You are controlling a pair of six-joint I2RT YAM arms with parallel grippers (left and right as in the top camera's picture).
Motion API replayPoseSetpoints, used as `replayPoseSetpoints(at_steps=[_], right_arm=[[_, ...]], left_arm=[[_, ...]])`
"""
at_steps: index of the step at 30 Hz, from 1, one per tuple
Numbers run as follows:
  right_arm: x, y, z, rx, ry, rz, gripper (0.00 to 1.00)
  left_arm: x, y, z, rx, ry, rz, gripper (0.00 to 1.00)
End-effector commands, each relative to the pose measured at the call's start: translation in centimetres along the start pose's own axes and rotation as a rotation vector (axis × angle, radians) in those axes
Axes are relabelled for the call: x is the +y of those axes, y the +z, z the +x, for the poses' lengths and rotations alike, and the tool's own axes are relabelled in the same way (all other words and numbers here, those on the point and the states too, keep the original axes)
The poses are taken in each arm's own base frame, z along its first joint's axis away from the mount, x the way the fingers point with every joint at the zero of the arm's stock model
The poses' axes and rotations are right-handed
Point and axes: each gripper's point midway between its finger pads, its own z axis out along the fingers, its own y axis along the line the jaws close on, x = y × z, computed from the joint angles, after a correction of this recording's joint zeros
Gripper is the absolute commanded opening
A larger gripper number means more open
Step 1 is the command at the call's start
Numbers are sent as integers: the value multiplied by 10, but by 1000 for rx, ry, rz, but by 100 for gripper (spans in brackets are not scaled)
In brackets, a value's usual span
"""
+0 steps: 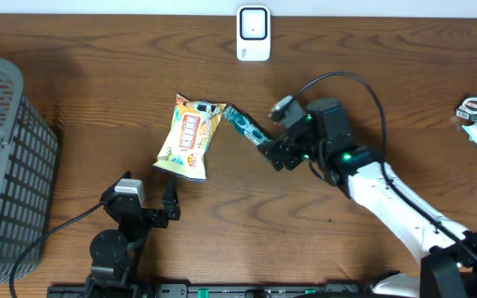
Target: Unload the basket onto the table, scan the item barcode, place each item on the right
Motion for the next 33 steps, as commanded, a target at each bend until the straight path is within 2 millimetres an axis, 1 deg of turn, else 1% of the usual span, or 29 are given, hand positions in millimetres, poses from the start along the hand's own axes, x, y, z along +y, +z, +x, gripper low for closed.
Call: replayPoseSetpoints(at_steps=[1,4,6,10,16,17,20,22,23,24,27,33], right_arm=[[17,20,18,62,-67,-52,86],[14,35,32,110,-77,-28,84],[8,43,38,127,-81,1,84],[2,55,40,121,-102,15,83],[-1,67,37,104,-120,20,84],[-2,69,38,109,-137,21,83],[-17,81,46,150,-167,86,79],[-20,87,46,164,-188,88,76],[-20,89,45,167,-190,87,72],[-21,91,43,171,-189,87,64],[-20,90,43,195,-183,78,46],[-19,87,65,284,-168,62,15]], left_arm=[[2,2,13,38,7,-5,98],[2,2,13,38,7,-5,98],[2,2,13,38,7,-5,98],[2,2,13,38,7,-5,98],[2,2,13,38,7,-5,98],[2,2,13,38,7,-5,98],[2,2,13,38,7,-5,98],[2,2,13,38,7,-5,98],[2,2,13,38,7,-5,98],[2,2,13,38,7,-5,98],[2,2,13,38,7,-5,98],[2,2,13,38,7,-5,98]])
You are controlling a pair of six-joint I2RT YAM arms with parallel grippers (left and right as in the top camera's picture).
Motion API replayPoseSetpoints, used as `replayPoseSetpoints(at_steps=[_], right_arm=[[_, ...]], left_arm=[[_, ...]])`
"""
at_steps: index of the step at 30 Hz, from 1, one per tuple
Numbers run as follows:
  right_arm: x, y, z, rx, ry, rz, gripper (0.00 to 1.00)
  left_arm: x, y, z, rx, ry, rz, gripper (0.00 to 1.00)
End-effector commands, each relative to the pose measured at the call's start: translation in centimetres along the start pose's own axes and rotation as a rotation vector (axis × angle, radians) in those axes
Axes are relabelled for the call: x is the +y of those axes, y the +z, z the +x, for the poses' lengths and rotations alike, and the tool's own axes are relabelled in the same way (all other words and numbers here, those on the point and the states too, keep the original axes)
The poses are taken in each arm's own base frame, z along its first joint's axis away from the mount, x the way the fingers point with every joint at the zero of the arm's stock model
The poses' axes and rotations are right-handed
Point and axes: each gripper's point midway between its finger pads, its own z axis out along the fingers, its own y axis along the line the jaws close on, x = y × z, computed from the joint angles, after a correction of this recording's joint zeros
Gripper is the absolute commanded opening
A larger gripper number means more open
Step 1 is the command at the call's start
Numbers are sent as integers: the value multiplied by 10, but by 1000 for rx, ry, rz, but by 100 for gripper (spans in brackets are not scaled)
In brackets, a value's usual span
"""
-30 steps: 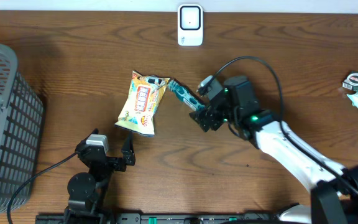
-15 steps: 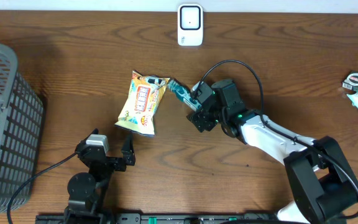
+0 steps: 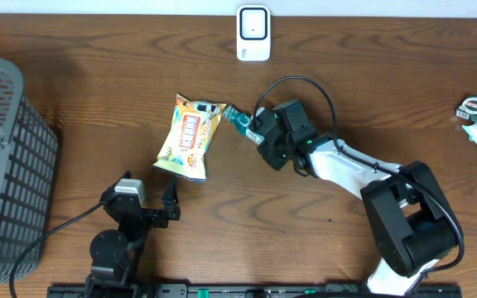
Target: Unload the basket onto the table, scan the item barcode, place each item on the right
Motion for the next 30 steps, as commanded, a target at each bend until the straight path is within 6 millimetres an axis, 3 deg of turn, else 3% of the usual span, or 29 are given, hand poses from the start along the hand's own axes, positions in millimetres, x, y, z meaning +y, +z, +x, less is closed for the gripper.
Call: replayPoseSetpoints(at_steps=[1,5,9,13,23,25,30], right_arm=[[4,3,11,51,-8,-13,10],[9,-2,11,74,-1,-45,1],[32,-23,-10,55,14,-199,1],[53,-65,-33,23,56,-376,1],[99,-201,-45,-141,5,-709,1],[104,-217,-47,-175,-18,-715,1],[104,-225,-44,-165,-39,-665,1]], left_arm=[[2,2,13,39,7,-5,98],[2,2,13,39,7,-5,98],[2,2,13,39,7,-5,98],[2,2,13,39,7,-5,98],[2,2,13,39,7,-5,98],[2,2,13,39,7,-5,98],[2,2,13,39,7,-5,98]])
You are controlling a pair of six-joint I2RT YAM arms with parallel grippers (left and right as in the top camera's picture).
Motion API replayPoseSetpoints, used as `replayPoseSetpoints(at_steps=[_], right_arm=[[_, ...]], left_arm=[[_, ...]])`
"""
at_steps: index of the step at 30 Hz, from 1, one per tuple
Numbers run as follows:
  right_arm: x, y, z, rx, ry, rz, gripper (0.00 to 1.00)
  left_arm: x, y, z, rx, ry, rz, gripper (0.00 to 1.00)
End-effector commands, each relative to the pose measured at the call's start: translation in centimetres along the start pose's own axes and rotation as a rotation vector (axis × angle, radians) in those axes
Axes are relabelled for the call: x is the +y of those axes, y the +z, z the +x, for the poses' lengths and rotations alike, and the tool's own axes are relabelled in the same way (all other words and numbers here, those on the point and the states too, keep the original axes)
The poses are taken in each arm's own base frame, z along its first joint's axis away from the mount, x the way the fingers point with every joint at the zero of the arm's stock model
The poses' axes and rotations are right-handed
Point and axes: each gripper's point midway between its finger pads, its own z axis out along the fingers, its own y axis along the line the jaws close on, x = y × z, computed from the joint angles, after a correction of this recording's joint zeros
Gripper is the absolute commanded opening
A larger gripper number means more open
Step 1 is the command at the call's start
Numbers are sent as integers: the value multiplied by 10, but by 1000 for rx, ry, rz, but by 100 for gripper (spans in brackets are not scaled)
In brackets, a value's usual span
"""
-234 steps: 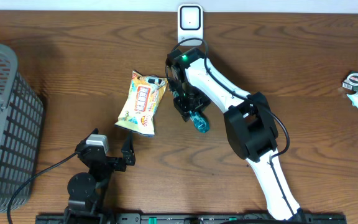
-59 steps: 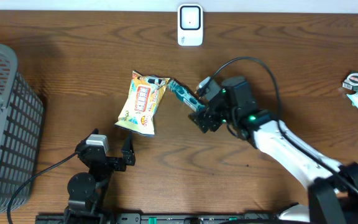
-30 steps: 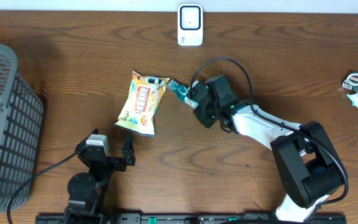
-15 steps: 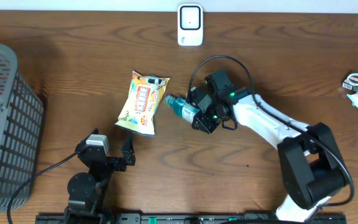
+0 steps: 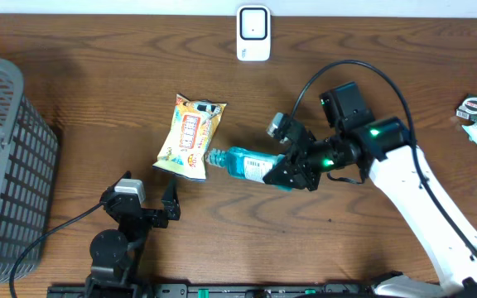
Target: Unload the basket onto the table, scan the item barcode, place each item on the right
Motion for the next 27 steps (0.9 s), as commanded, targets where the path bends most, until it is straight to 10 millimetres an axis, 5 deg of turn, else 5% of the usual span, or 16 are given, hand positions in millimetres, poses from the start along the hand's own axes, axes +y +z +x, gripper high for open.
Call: replayPoseSetpoints(at_steps=[1,7,17,25,27], right_arm=[[18,-8,-16,-58,-76,-54,2],[8,-5,-13,-41,-81,-8,1],[-100,63,20,10,-15,426,1],[-124,96,57,154,45,467,2],[-128,103,75,216,79,454,11]], left_arm=[[2,2,13,39,7,-5,98],[2,2,13,39,7,-5,98],[2,2,13,39,7,-5,98],[2,2,13,39,7,-5,98],[2,2,13,39,7,-5,98]])
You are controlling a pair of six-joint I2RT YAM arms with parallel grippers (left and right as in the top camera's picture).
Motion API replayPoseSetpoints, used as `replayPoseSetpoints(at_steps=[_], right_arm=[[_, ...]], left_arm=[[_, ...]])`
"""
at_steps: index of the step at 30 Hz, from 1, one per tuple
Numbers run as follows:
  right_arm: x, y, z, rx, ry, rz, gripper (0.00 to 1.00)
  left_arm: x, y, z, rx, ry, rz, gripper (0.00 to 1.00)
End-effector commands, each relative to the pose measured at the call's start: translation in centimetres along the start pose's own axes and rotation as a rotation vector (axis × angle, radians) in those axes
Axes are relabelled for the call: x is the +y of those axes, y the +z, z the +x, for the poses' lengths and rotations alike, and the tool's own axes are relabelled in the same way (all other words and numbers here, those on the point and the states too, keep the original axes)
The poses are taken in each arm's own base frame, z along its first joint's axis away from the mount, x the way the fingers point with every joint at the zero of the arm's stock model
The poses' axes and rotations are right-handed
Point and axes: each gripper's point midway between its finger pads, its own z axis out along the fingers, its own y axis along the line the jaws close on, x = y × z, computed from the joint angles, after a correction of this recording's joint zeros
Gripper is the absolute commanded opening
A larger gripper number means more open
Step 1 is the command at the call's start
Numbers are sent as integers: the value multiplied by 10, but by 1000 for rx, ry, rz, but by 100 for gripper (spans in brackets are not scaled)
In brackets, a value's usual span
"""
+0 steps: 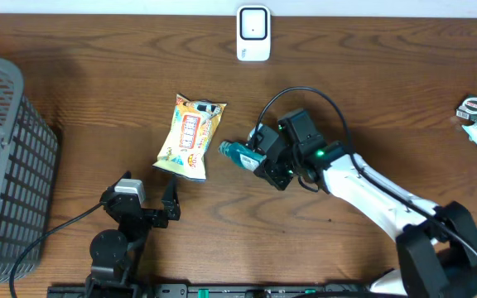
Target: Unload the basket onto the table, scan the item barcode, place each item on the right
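A white barcode scanner [253, 33] stands at the table's far edge, in the middle. My right gripper [257, 160] is shut on a teal bottle [238, 154], whose cap points left towards a yellow snack bag [190, 136]. The bottle is held just right of the bag and well in front of the scanner. It looks foreshortened, and no barcode can be made out on it. My left gripper [171, 204] rests near the front edge, below the bag, with nothing in it.
A grey mesh basket [7, 165] fills the left side. Small packaged items lie at the far right edge. The right arm's black cable loops above its wrist.
The right gripper has moved left and a little farther back with the bottle. The bottle, which lay long and level by the bag's lower corner, now looks shorter and tilted.
The right gripper first held the teal bottle at the bag's upper right corner, and it stayed there one moment later with the arm folded in. Then the bottle was lower and level by the bag's lower corner. Now it is mid-height, right of the bag. The left arm never moved.
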Motion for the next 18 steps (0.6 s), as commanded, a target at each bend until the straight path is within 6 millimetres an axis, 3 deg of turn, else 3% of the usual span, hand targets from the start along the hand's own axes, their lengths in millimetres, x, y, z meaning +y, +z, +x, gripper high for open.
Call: replayPoseSetpoints(at_steps=[1,4,8,10,11,12,15,18], right_arm=[[-10,17,23,102,55,34,13],[-9,29,39,162,72,19,33],[-10,35,48,198,73,13,49],[-10,37,51,208,74,10,66],[-10,38,52,211,75,9,69],[-10,39,54,218,77,12,64],[-15,43,68,277,90,36,32],[-11,44,86,346,110,19,31]], left_arm=[[2,2,13,38,7,-5,98],[2,2,13,38,7,-5,98],[2,2,13,38,7,-5,98],[2,2,13,38,7,-5,98],[2,2,13,38,7,-5,98],[2,2,13,38,7,-5,98],[2,2,13,38,7,-5,98],[2,2,13,38,7,-5,98]])
